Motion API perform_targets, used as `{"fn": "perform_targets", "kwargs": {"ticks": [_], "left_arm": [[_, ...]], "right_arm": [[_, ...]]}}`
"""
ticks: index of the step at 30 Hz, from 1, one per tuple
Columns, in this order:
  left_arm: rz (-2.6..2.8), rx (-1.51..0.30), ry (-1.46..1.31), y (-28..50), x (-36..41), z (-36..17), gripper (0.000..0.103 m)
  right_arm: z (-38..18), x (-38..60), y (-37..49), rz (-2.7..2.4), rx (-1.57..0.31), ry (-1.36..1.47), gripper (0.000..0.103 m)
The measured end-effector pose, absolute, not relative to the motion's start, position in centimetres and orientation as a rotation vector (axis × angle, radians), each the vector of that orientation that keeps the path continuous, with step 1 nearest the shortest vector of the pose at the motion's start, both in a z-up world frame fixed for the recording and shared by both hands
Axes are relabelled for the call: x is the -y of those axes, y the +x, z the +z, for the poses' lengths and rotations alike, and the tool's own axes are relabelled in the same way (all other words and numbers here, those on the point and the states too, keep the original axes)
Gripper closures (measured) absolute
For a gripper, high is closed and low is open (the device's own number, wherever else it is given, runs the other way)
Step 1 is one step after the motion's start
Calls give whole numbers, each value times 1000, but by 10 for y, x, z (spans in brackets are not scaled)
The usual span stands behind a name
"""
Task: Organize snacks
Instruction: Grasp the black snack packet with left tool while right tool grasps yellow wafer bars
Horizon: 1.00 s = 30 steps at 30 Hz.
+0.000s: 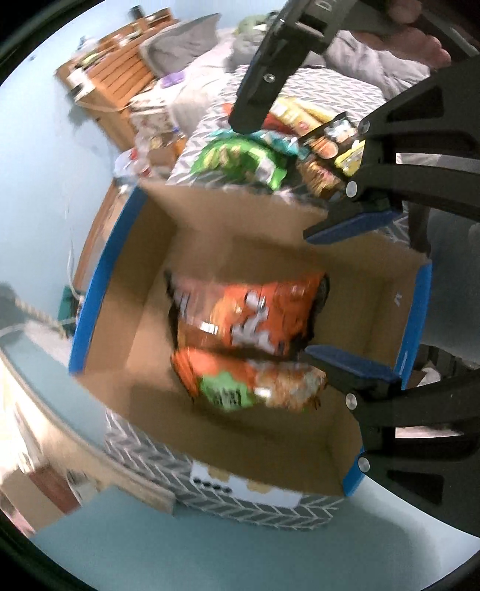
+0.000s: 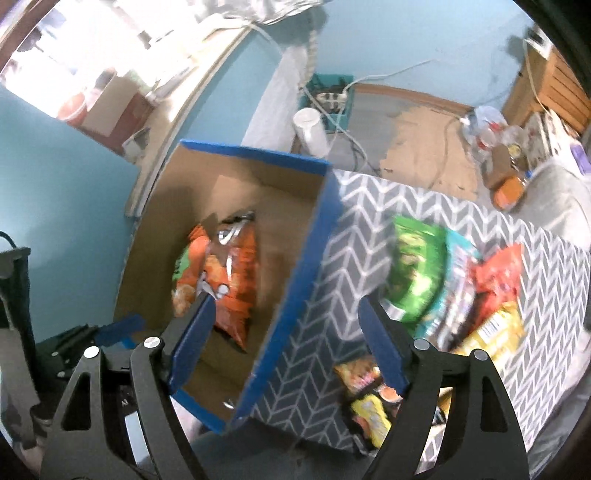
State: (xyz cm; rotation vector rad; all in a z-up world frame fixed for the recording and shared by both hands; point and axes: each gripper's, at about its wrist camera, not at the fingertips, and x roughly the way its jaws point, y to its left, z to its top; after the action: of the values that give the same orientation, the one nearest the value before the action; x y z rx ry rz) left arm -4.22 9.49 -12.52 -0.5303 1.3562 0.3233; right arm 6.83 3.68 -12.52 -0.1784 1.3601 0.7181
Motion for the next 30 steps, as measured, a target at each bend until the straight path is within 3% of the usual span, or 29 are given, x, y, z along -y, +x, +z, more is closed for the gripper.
{"fn": "perform_targets", "kwargs": {"ticks": [7, 19, 30], "left_arm": [[212, -1389, -452, -19, -52, -124, 44], [74, -1427, -349, 12, 1, -134, 30], [-7, -1487, -344, 23, 32, -156, 30]], "right_arm": [[-121, 23, 80, 610, -1373, -83, 23], [-137, 120, 87, 424, -1413, 36, 23], [-172, 185, 86, 292, -1461, 128, 23]]}}
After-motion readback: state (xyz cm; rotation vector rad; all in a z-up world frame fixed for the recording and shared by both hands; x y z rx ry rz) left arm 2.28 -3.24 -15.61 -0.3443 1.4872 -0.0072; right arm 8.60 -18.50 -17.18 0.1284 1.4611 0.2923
